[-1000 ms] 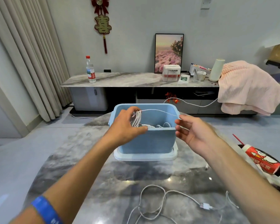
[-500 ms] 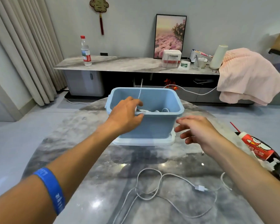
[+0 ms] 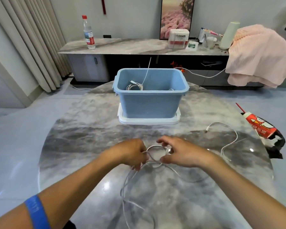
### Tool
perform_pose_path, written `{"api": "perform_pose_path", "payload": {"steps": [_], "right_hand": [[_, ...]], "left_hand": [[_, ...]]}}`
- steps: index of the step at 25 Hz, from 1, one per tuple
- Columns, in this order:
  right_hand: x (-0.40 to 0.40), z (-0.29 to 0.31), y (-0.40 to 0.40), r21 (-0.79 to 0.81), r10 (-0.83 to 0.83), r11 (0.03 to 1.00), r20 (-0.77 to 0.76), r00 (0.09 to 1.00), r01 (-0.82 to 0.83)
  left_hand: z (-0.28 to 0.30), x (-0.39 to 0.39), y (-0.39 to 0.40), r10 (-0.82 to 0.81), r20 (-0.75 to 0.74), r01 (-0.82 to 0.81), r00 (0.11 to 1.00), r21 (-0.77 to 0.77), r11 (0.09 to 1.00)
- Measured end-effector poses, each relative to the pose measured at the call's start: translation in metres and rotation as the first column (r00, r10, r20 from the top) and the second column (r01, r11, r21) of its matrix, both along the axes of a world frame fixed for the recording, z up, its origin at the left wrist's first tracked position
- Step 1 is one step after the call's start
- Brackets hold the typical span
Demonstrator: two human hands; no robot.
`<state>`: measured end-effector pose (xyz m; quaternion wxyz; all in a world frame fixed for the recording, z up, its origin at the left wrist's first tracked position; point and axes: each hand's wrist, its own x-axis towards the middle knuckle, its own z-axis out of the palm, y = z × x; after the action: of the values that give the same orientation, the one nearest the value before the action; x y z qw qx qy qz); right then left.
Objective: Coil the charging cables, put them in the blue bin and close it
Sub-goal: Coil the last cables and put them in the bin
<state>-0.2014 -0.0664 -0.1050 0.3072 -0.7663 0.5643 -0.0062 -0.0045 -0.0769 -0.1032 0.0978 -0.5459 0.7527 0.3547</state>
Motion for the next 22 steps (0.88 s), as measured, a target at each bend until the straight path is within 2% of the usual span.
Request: {"api": "perform_pose_path", "payload": {"steps": [1,3,5,6,9,10,12,13,15,16,18,19,20,21,22], "right_hand": [[0.003,0.0,0.003,-0.066,0.036,0.997,0.076,0.996,-0.031],[0.008,0.007,0.001,-0.103,0.052,0.995,0.369,0.928,-0.014],[0.005,0.025,-0.005,-0.02,-0.032,0.998,0.621,0.784,0.056],[0.0,0.036,-0.008,-0.026,-0.054,0.995,0.665,0.745,0.095],[-0.018,0.059,-0.012,-0.16,-0.043,0.967,0.667,0.744,0.2],[-0.022,0.062,-0.012,-0.197,-0.041,0.952,0.674,0.738,0.233],[-0.026,0.068,-0.009,-0.217,-0.083,0.916,0.722,0.687,0.338],[-0.029,0.07,-0.009,-0.18,-0.135,0.891,0.772,0.621,0.418],[-0.036,0.076,-0.014,-0.02,-0.253,0.824,0.881,0.4,0.566],[-0.043,0.08,-0.016,0.095,-0.305,0.78,0.92,0.244,0.619],[-0.062,0.088,-0.02,0.329,-0.37,0.669,0.925,-0.085,0.667],[-0.073,0.091,-0.021,0.419,-0.367,0.636,0.903,-0.224,0.648],[-0.084,0.093,-0.023,0.494,-0.351,0.619,0.869,-0.347,0.61],[-0.093,0.092,-0.024,0.55,-0.347,0.607,0.833,-0.431,0.573],[-0.098,0.09,-0.024,0.586,-0.385,0.585,0.809,-0.444,0.561]], "left_hand": [[0.011,0.0,-0.002,0.086,-0.193,-0.084,0.977,0.017,0.996],[0.037,-0.002,0.003,0.214,-0.556,-0.21,0.803,0.073,0.975],[0.058,-0.002,0.009,0.231,-0.744,-0.302,0.627,0.041,0.952],[0.065,0.001,0.011,0.203,-0.783,-0.342,0.588,-0.013,0.94],[0.073,0.011,0.005,0.154,-0.831,-0.432,0.534,-0.112,0.895],[0.073,0.014,0.004,0.147,-0.82,-0.438,0.553,-0.136,0.889],[0.069,0.017,0.002,0.134,-0.711,-0.37,0.691,-0.188,0.91],[0.066,0.018,0.001,0.14,-0.657,-0.33,0.741,-0.174,0.928],[0.062,0.02,-0.001,0.186,-0.641,-0.332,0.744,-0.114,0.936],[0.06,0.022,-0.004,0.196,-0.621,-0.349,0.759,-0.134,0.927],[0.056,0.027,-0.009,0.158,-0.456,-0.304,0.876,-0.266,0.915],[0.055,0.029,-0.01,0.14,-0.373,-0.255,0.917,-0.283,0.925],[0.055,0.03,-0.01,0.138,-0.349,-0.232,0.927,-0.243,0.942],[0.058,0.031,-0.009,0.148,-0.38,-0.228,0.913,-0.175,0.958],[0.06,0.032,-0.01,0.169,-0.459,-0.242,0.872,-0.104,0.965]]}}
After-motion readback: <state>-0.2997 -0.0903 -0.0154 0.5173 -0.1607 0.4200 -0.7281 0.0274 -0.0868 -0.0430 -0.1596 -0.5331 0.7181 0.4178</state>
